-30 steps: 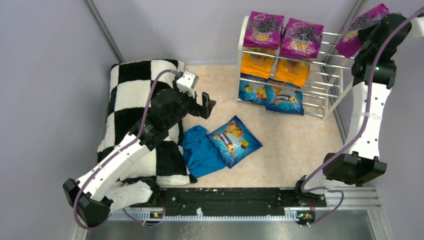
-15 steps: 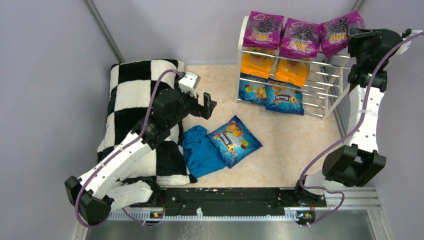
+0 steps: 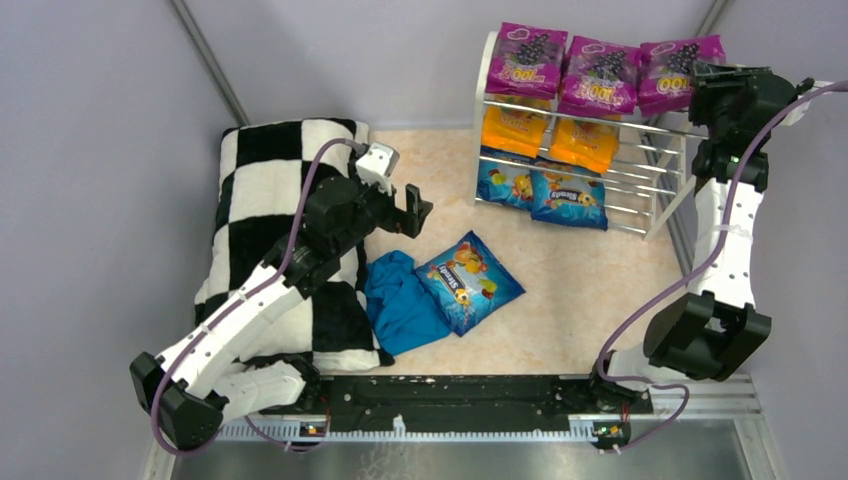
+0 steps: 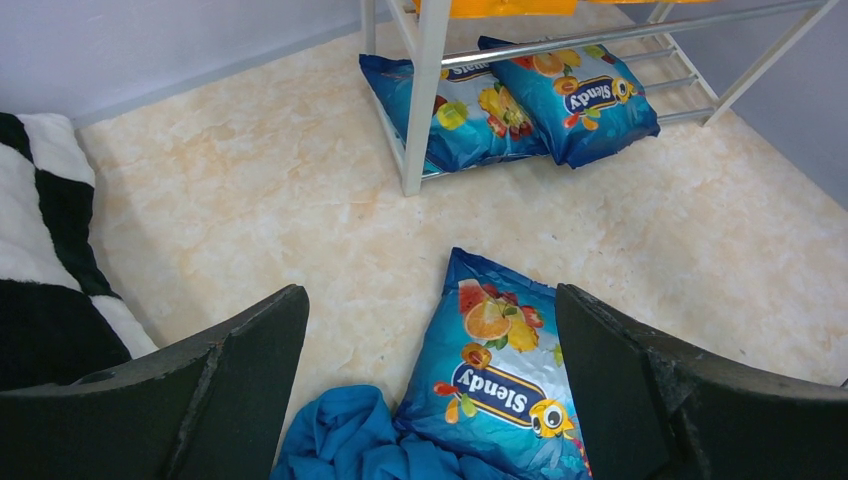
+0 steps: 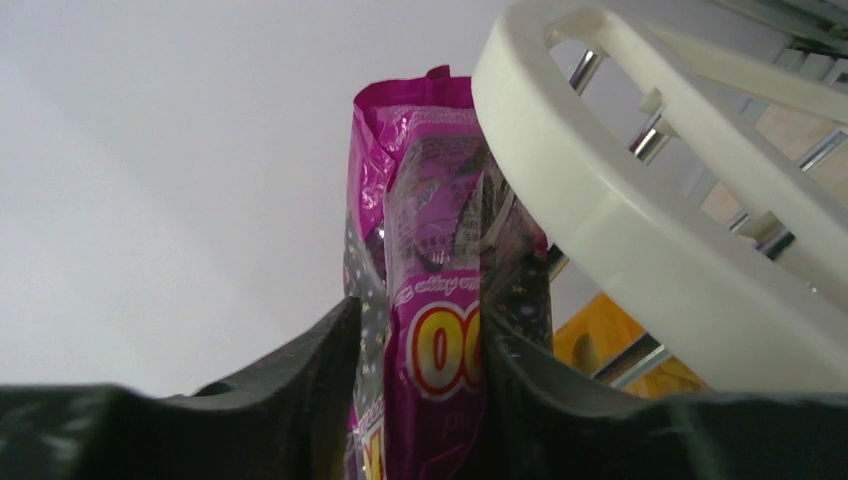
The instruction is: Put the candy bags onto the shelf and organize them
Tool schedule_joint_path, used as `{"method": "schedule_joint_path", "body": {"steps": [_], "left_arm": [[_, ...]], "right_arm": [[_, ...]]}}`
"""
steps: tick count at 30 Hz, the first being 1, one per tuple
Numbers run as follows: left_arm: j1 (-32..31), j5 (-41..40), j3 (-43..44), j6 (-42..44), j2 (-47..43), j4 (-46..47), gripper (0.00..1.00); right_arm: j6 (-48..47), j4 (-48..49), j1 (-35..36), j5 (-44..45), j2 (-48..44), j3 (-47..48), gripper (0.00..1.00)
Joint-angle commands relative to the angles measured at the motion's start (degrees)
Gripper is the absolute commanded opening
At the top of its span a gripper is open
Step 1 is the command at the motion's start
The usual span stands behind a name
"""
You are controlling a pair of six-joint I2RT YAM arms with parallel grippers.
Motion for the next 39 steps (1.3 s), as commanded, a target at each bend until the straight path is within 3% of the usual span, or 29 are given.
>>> {"method": "schedule_joint_path", "body": {"steps": [1, 6, 14, 19, 22, 29, 32, 39], "left_arm": [[0.4, 0.8, -0.8, -0.6, -1.0, 3.5, 0.99], [0.5, 1.2, -0.8, -0.8, -1.1, 3.5, 0.99], [0.7, 1.5, -0.8, -1.0, -1.2, 3.5, 0.99], [0.7, 1.8, -0.7, -1.1, -1.3, 3.5, 0.99], [0.7, 1.8, -0.7, -1.1, -1.3, 3.6, 0.99], [0.8, 1.6, -0.8, -1.0, -1.6, 3.5, 0.99], [0.8, 1.2, -0.8, -1.0, -1.4, 3.4, 0.99], [1.2, 1.2, -0.2, -1.1, -1.1, 2.9, 0.99]], "right_arm": [[-7.5, -4.4, 0.3, 0.6, -4.7, 3.1, 0.50], [-13.3, -7.7, 0.3, 1.2, -6.4, 3.1, 0.64], [-16.9, -6.6, 0.2, -0.3, -11.6, -4.0, 0.66], [-17.9, -6.4, 0.2, 0.6, -13.5, -6.2, 0.53], [-18.1, -7.4, 0.2, 4.1, -12.6, -6.1, 0.31], [-22.4, -7.9, 0.2, 6.1, -10.5, -6.1, 0.29], [-25.8, -7.1, 0.2, 0.9, -13.3, -6.0, 0.33], [-31.9, -14.7, 0.2, -5.0, -19.9, -3.6, 0.64]]}}
